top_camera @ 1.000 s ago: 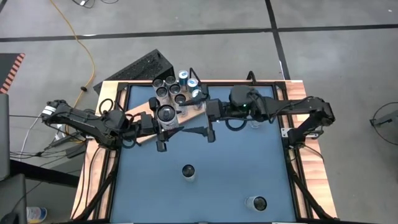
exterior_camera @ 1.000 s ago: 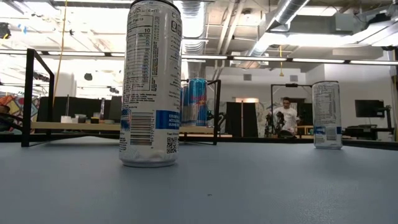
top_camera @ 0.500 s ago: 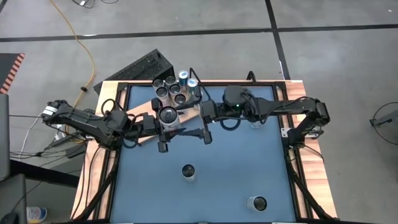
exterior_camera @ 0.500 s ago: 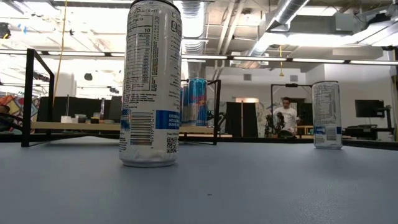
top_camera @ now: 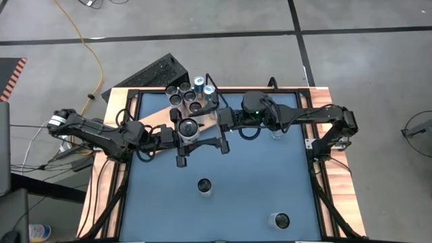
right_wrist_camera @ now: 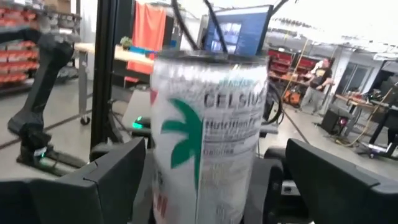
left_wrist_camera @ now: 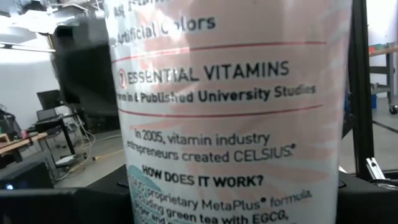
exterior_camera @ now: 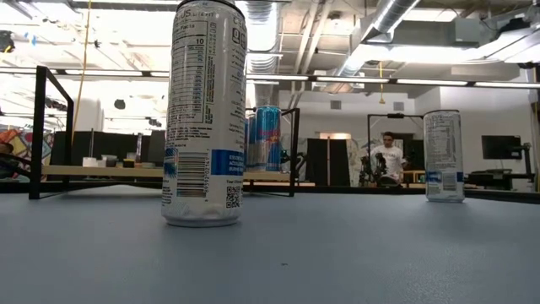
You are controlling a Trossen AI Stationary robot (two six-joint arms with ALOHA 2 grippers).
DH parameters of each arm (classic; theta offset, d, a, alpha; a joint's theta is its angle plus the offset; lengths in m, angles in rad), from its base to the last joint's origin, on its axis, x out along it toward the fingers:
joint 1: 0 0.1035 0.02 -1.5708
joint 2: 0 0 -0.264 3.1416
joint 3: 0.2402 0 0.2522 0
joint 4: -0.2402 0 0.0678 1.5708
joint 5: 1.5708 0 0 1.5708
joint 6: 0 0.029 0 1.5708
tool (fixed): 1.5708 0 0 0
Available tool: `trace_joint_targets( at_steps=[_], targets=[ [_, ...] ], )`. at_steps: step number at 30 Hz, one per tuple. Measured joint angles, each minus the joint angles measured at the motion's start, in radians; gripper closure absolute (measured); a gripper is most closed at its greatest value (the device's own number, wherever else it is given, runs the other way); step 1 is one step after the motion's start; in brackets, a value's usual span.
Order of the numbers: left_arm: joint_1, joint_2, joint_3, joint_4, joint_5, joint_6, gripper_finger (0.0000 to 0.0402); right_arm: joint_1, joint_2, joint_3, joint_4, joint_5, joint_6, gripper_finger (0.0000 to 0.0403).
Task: Place canned beverage on shelf
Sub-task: Put the white and pink soda can on the shelf aligned with the other white and pink soda cans
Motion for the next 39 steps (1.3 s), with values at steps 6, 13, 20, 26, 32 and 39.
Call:
trace_joint_targets(
  at_steps=[6,13,20,26,32,39],
  targets=[
    [0.001,0.003,0.0,0.026,0.003,0.003,0.0172,0.005,0.031,0.002,0.002,0.0,-0.023,0.0024],
    [0.001,0.004,0.0,0.011,0.002,-0.011,0.0172,0.01,0.062,0.0,0.039,0.006,-0.015,0.0029],
    [0.002,0.004,0.0,-0.01,0.0,-0.013,0.0172,0.01,0.054,0.0,0.034,0.007,-0.019,0.0088],
    [0.002,0.004,0.0,-0.018,0.0,-0.014,0.0172,0.01,0.052,0.0,0.031,0.008,-0.003,0.0115],
    [0.002,0.004,0.0,-0.043,-0.002,-0.01,0.0162,0.012,0.051,-0.001,0.02,0.012,0.002,0.0134],
    [0.0,0.002,0.003,-0.093,0.009,-0.061,0.0093,0.011,0.051,-0.002,0.02,0.008,-0.011,0.0169]
  ],
)
